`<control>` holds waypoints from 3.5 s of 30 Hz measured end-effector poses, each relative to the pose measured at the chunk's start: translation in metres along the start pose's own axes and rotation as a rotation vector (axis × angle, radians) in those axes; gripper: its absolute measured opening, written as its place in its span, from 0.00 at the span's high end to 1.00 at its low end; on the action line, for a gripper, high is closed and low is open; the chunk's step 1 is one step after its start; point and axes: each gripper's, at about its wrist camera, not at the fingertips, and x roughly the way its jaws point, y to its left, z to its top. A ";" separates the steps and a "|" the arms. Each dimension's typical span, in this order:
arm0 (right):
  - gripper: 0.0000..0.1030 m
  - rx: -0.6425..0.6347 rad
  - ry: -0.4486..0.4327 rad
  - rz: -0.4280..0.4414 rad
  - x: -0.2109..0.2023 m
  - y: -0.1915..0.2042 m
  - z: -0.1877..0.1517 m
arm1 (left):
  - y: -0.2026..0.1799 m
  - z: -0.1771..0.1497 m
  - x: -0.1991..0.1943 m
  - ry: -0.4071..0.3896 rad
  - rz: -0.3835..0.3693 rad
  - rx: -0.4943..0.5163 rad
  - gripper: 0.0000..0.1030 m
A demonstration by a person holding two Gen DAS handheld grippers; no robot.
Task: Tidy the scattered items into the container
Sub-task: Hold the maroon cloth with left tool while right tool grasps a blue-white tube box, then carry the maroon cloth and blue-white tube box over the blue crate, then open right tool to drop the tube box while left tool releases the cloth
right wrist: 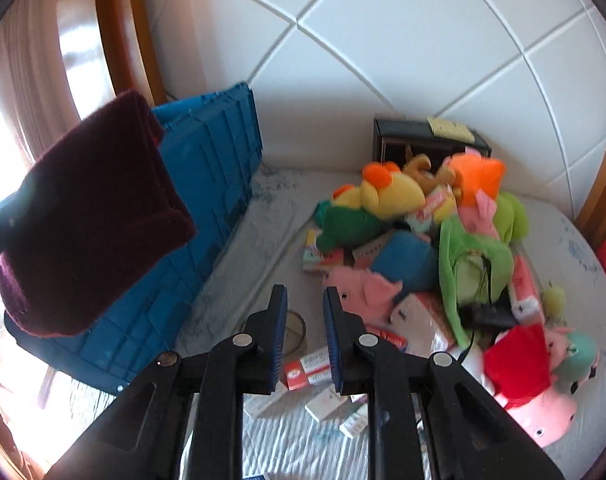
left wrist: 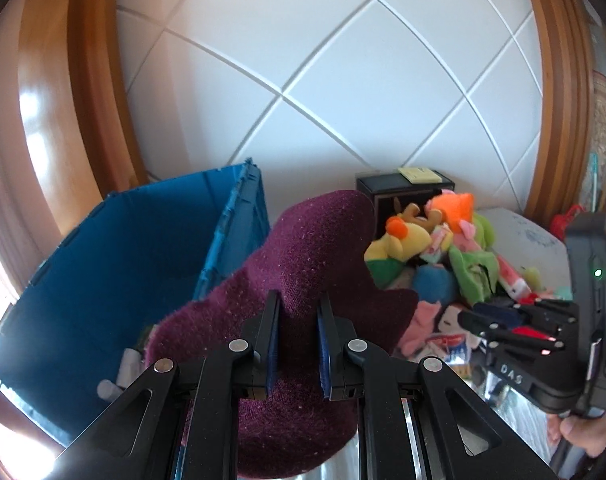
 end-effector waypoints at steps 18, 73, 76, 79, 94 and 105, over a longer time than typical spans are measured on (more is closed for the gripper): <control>0.82 0.158 0.427 0.096 0.062 0.009 -0.191 | -0.043 -0.231 0.079 0.471 -0.045 0.184 0.85; 0.60 -0.082 -0.241 -0.127 -0.089 0.031 0.047 | -0.032 -0.005 -0.032 -0.088 -0.075 -0.011 0.85; 0.60 -0.134 -0.292 -0.075 -0.095 0.060 0.074 | -0.004 0.014 -0.042 -0.127 -0.007 -0.036 0.85; 0.60 -0.184 -0.332 -0.018 -0.098 0.099 0.097 | 0.035 0.025 -0.053 -0.162 0.056 -0.068 0.85; 0.60 -0.379 -0.271 0.188 -0.008 0.296 0.145 | 0.233 -0.004 -0.002 -0.048 0.290 -0.207 0.85; 0.60 -0.402 -0.245 0.149 0.014 0.327 0.150 | 0.270 -0.026 0.020 -0.041 0.282 -0.247 0.42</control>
